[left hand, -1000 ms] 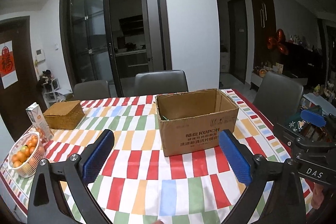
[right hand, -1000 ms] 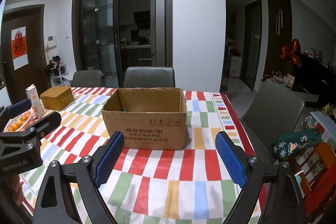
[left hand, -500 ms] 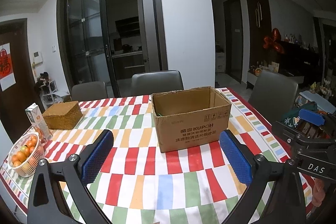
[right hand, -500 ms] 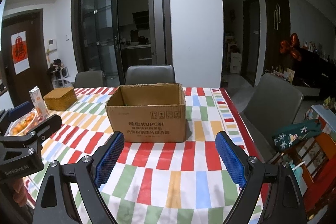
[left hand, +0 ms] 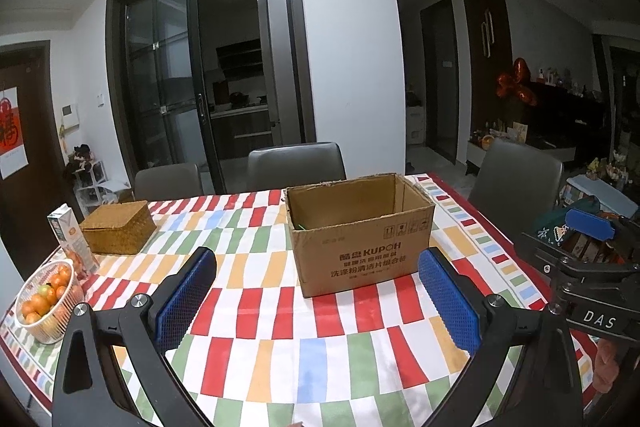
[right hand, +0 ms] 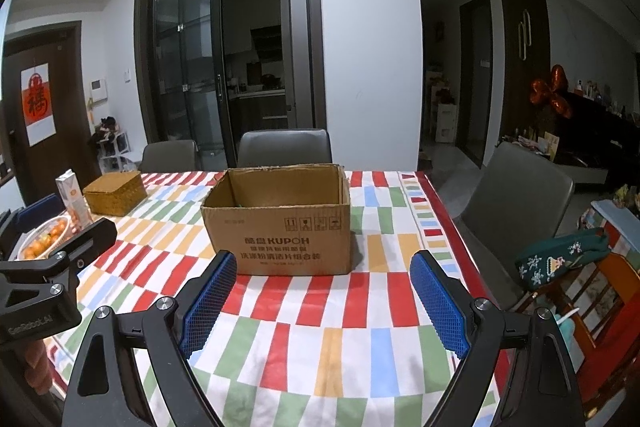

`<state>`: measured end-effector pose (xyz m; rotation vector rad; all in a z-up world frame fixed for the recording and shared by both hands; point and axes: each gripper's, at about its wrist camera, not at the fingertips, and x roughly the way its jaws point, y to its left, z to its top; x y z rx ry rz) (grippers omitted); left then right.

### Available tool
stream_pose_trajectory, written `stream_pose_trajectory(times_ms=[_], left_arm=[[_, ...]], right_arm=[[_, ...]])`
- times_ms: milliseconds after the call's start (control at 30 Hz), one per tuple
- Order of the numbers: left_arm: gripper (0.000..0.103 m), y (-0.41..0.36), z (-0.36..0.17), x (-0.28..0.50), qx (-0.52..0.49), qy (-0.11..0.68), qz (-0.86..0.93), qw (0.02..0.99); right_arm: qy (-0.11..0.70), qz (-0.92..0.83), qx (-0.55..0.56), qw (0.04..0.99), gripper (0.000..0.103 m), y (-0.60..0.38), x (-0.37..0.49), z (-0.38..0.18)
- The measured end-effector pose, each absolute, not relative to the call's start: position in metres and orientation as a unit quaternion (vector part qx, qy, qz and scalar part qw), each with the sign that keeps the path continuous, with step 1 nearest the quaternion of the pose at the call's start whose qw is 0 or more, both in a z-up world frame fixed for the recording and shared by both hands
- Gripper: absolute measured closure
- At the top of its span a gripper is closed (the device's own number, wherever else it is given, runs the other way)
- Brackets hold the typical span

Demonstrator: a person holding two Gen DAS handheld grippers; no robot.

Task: Organize snacks

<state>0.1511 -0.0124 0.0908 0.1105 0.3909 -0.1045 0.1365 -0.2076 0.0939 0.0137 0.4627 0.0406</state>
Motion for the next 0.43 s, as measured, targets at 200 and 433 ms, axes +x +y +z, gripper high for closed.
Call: stream_pose_trajectory(times_ms=[200,433], left_arm=[[0.000,-0.0144,0.0888,0.1492,0.059,0.194,-0.053,0.978],[0.000,-0.0141,0.0860,0.1504,0.057,0.193,-0.047,0.978]], right_arm=[[0.230,0.022,0.014,0.973,0.014,-0.2090,0.1334,0.0978],[0.233,0.021,0.012,0.972,0.014,-0.2095,0.1340,0.0967]])
